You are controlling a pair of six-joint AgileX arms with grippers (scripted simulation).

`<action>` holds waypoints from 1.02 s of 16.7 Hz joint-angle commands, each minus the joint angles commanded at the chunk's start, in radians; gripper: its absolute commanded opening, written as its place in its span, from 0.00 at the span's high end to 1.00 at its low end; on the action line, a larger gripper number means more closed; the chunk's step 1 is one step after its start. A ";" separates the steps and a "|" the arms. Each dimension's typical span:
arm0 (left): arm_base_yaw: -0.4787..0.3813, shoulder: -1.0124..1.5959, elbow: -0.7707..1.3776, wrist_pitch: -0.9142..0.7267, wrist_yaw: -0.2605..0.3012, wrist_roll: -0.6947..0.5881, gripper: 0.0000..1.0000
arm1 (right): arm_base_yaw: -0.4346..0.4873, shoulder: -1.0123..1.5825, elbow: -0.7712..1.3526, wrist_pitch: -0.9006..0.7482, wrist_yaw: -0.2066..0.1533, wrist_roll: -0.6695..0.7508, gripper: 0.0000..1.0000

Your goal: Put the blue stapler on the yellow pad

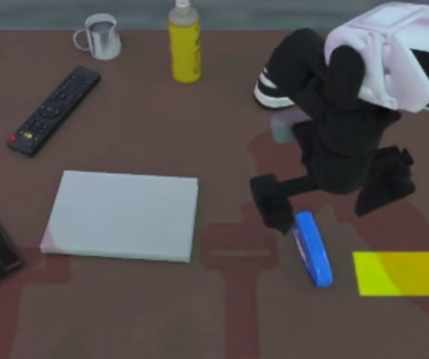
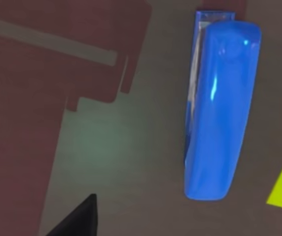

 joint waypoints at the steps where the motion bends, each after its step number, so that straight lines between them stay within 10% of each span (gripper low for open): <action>1: 0.000 0.000 0.000 0.000 0.000 0.000 0.00 | 0.001 0.009 -0.015 0.023 0.000 0.000 0.00; 14: 0.000 0.000 0.000 0.000 0.000 0.000 0.00 | 0.006 0.134 -0.208 0.343 0.001 0.005 0.00; 17: 0.000 0.000 0.000 0.000 0.000 0.000 0.00 | 0.006 0.134 -0.208 0.343 0.001 0.005 0.23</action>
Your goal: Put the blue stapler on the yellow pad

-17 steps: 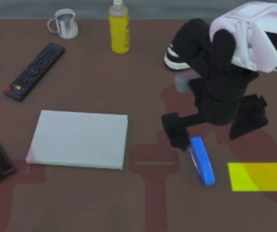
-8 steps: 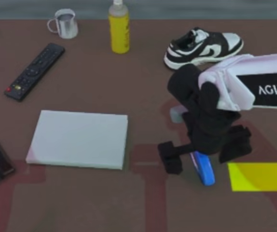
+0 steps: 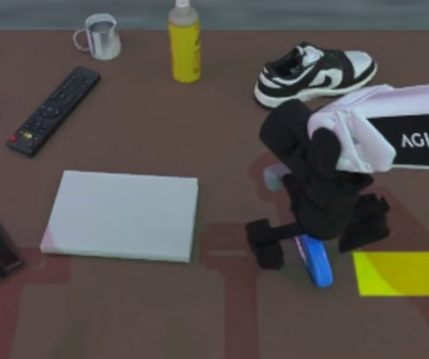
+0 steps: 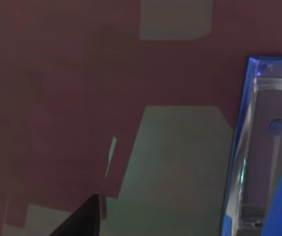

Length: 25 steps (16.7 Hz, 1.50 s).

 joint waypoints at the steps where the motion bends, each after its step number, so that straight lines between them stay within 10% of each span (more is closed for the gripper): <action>1: 0.000 0.000 0.000 0.000 0.000 0.000 0.00 | 0.000 0.000 0.000 0.000 0.000 0.000 0.30; 10: 0.000 0.000 0.000 0.000 0.000 0.000 0.00 | 0.000 0.000 0.000 0.000 0.000 0.000 0.98; 25: 0.000 0.000 0.000 0.000 0.000 0.000 0.00 | 0.003 -0.072 0.116 -0.182 0.008 -0.002 1.00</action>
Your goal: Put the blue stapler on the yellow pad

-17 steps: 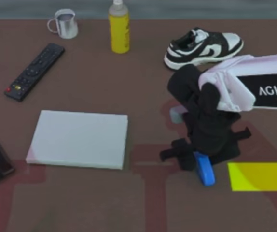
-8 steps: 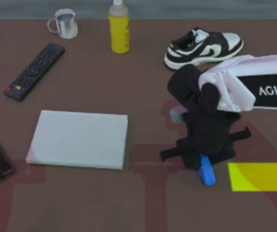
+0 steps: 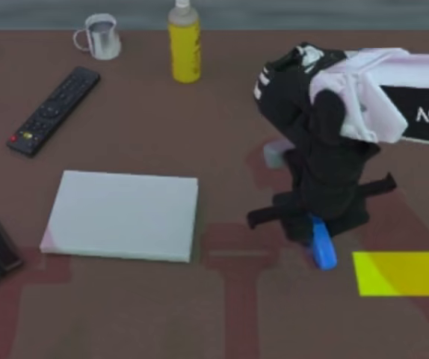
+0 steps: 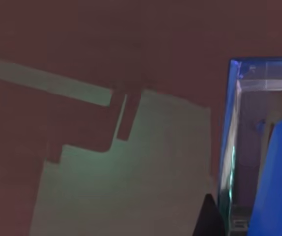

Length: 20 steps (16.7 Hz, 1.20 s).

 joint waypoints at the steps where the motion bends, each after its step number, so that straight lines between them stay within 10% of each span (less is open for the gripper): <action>1: 0.000 0.000 0.000 0.000 0.000 0.000 0.00 | 0.002 -0.017 0.029 -0.056 0.000 0.000 1.00; 12: 0.000 0.000 0.000 0.000 0.000 0.000 0.00 | -0.004 -0.077 0.110 -0.187 -0.002 0.031 1.00; 20: 0.000 0.000 0.000 0.000 0.000 0.000 0.00 | -0.085 -0.127 0.044 -0.206 0.000 0.565 1.00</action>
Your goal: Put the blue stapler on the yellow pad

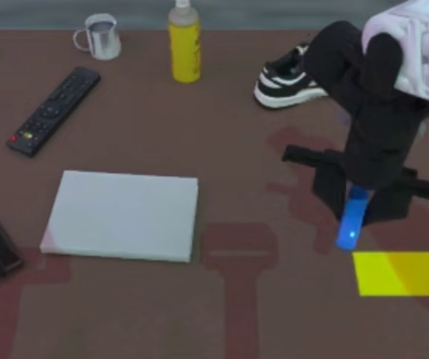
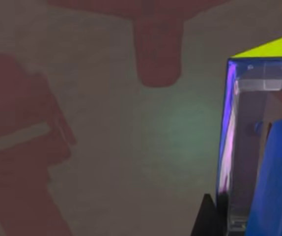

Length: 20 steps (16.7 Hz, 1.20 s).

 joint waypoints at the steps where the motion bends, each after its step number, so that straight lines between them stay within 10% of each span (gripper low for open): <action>1: 0.000 0.000 0.000 0.000 0.000 0.000 0.00 | -0.015 -0.012 -0.016 -0.001 0.000 0.101 1.00; 10: 0.000 0.000 0.000 0.000 0.000 0.000 0.00 | -0.149 -0.150 -0.169 0.010 0.000 0.896 1.00; 20: 0.000 0.000 0.000 0.000 0.000 0.000 0.00 | -0.176 -0.190 -0.207 0.026 0.000 1.027 1.00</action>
